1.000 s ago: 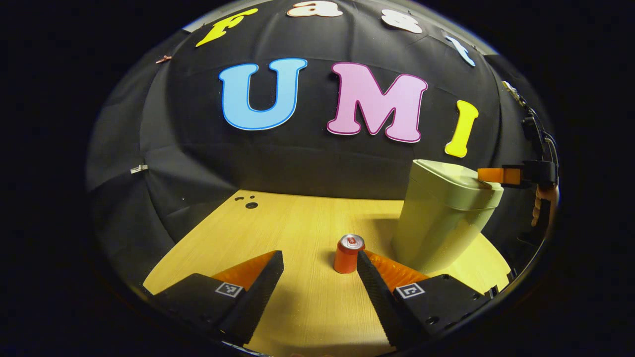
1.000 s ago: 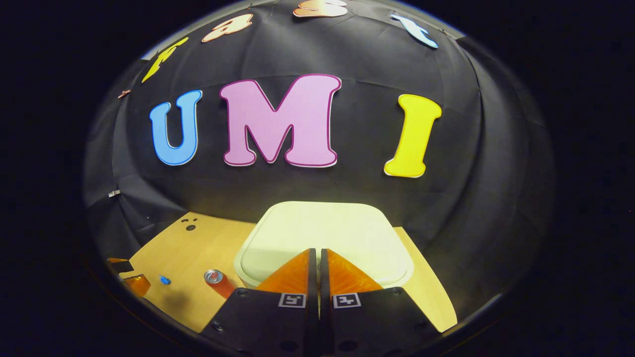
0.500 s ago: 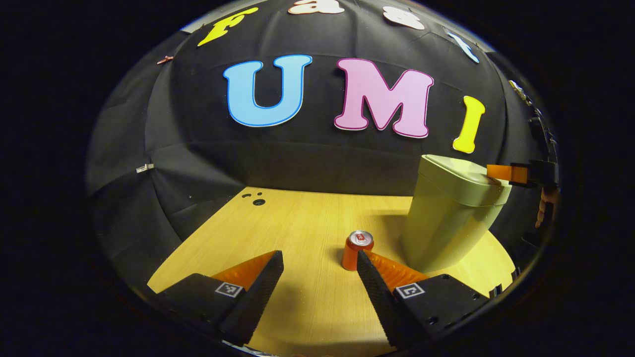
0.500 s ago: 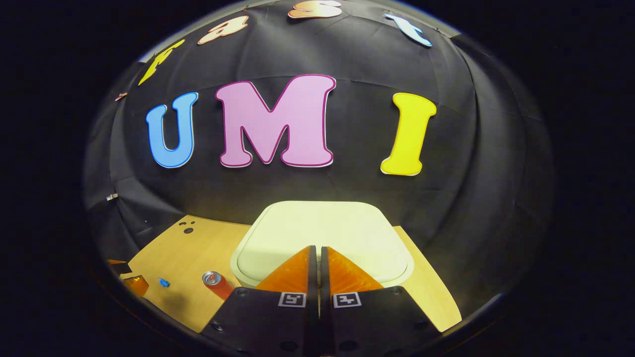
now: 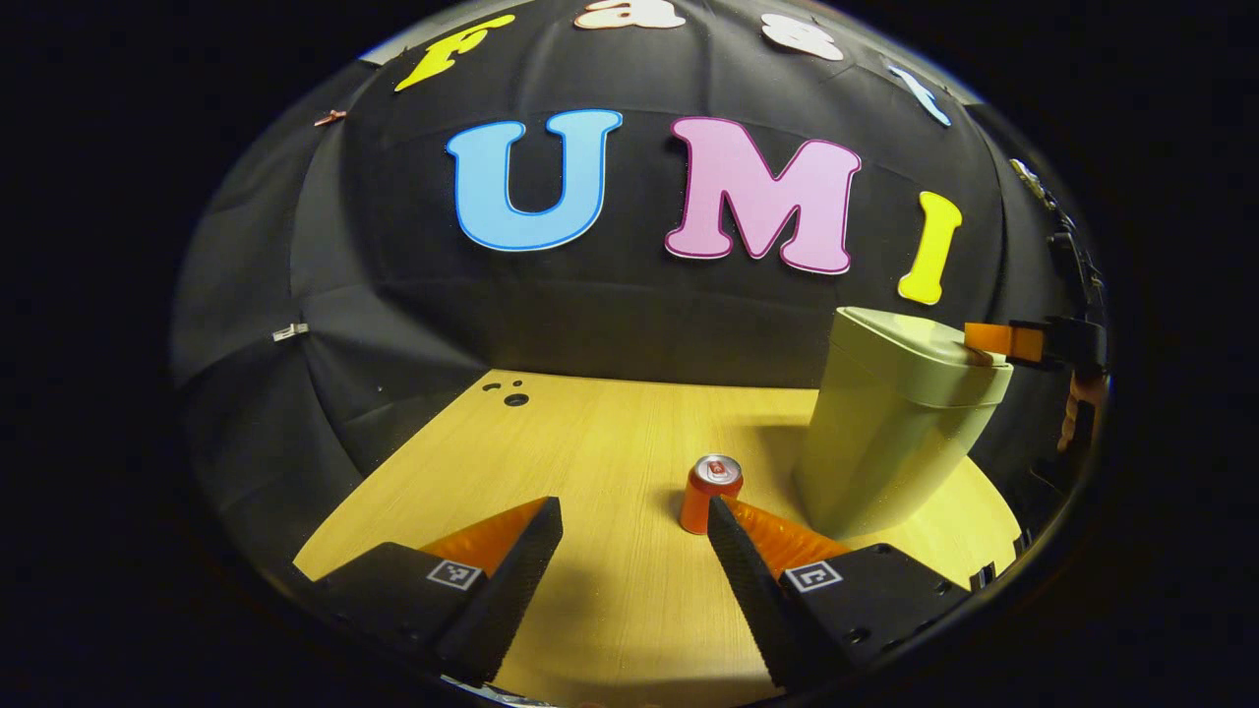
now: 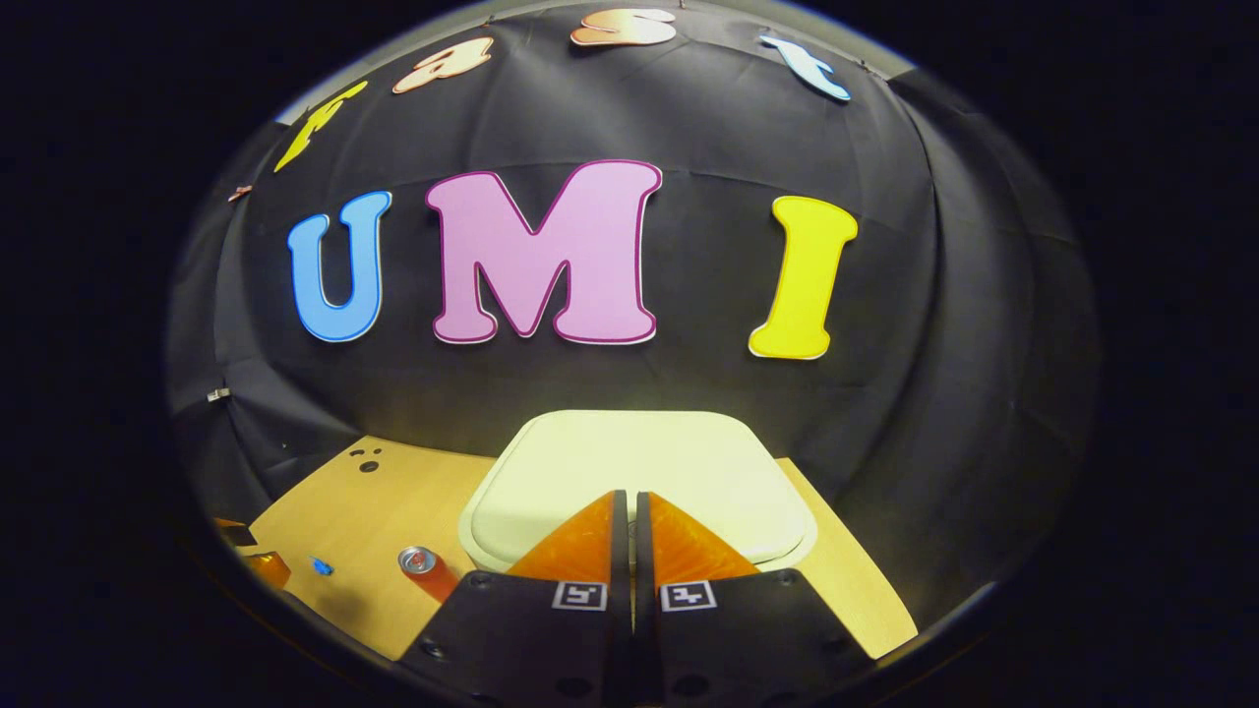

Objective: Press the lid of the desktop garbage bin to open it, pick up the crumpled paper on the desktop and throw it into the bin, then pick up the pop can on the desktop and drop it into the bin, and finally close the garbage bin lid.

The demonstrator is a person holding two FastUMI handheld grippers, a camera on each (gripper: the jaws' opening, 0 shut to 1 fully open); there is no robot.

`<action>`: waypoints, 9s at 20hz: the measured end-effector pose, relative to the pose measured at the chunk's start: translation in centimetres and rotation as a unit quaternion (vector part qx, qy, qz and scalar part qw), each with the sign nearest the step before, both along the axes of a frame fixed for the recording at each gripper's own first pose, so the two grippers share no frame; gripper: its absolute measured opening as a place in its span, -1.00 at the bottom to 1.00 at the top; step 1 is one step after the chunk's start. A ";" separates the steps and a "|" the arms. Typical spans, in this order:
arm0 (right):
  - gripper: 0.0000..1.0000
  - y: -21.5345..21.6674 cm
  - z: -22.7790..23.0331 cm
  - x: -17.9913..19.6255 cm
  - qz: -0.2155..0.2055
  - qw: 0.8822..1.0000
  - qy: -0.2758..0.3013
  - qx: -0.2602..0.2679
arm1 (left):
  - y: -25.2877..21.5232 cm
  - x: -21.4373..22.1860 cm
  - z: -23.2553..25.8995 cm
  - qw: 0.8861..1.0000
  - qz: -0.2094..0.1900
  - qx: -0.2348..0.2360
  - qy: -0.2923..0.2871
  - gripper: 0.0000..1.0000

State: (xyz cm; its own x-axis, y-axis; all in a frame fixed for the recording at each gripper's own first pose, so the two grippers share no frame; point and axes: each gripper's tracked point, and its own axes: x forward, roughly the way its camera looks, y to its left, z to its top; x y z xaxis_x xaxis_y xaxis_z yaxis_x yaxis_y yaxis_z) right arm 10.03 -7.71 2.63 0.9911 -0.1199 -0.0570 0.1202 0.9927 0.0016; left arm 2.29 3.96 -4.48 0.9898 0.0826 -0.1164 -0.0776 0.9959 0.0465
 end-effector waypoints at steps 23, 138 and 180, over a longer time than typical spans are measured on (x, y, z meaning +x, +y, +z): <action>-0.87 7.6 -2.5 -8.7 -0.019 1.000 0.008 -0.001 | 12.1 -5.4 -3.3 1.000 0.025 -0.008 0.014 0.92; 0.98 8.1 -16.8 -9.0 0.163 0.970 0.176 -0.025 | -4.4 4.2 6.7 0.993 -0.116 0.025 -0.026 0.98; 0.96 26.0 -25.4 11.7 0.183 0.958 0.219 -0.002 | 17.5 -1.7 -4.0 0.991 0.080 -0.049 0.098 0.98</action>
State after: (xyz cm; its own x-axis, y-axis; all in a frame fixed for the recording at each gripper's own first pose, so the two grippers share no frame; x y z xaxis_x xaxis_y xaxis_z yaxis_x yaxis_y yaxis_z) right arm 21.70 18.30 -22.73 0.8479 0.2295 -0.4780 -0.2471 0.9686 0.0269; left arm 0.58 21.49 -8.46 0.9226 0.2159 -0.3197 -0.2344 0.9719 -0.0199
